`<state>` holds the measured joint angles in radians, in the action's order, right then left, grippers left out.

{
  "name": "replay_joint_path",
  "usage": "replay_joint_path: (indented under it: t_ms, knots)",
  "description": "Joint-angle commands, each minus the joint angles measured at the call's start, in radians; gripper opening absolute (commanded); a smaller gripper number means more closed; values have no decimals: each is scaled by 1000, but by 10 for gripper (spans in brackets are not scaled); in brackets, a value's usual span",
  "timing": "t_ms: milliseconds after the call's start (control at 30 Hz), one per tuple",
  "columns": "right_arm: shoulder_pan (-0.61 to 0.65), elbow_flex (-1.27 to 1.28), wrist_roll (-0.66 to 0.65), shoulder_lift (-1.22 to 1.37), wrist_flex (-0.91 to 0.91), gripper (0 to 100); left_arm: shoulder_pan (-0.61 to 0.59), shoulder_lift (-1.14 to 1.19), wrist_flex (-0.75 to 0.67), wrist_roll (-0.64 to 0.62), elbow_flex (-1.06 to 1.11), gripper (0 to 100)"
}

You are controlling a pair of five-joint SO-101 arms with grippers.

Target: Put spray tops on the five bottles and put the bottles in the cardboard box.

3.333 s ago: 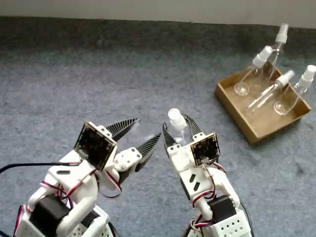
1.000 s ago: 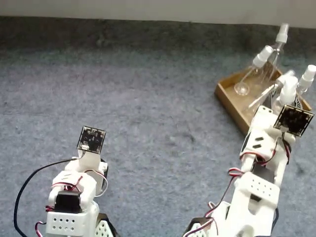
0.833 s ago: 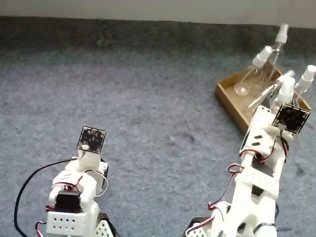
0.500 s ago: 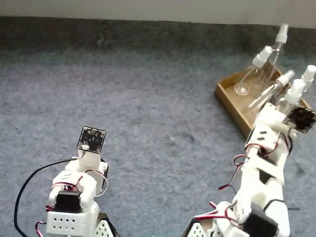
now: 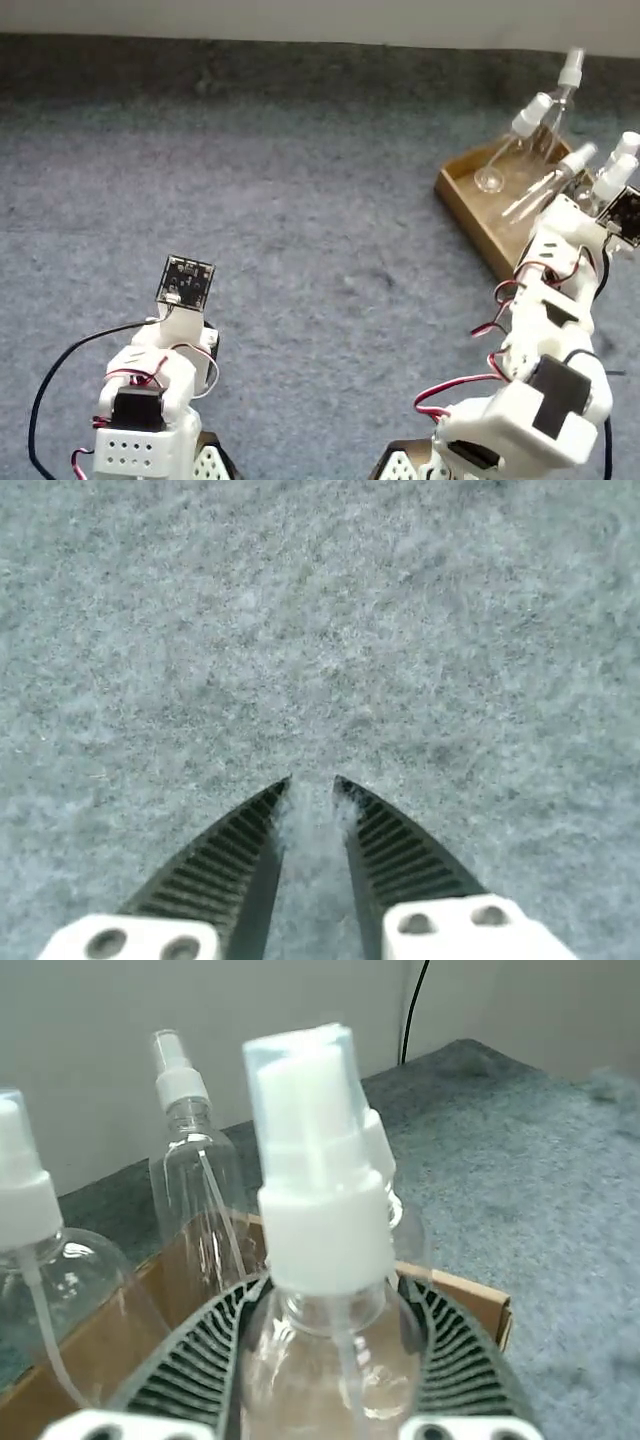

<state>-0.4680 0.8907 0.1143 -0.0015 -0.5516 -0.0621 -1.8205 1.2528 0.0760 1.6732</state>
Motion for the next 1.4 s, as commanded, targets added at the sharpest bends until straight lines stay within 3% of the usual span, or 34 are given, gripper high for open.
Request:
replay_joint_path:
  t_ms: [0, 133, 867, 1067, 1367]
  knots:
    - [15, -77, -5, -1, 2, 99, -4, -8, 3, 2, 21, 38]
    - [67, -74, -103, 4, 1, 99, -4, -8, 3, 2, 21, 38]
    - [97, 35, -109, 8, 1, 104, -4, -8, 3, 3, 21, 38]
    - [97, 70, -109, 5, 1, 194, -4, -8, 3, 3, 21, 37]
    - [96, 70, -140, -2, 2, 207, -4, -8, 3, 3, 21, 37]
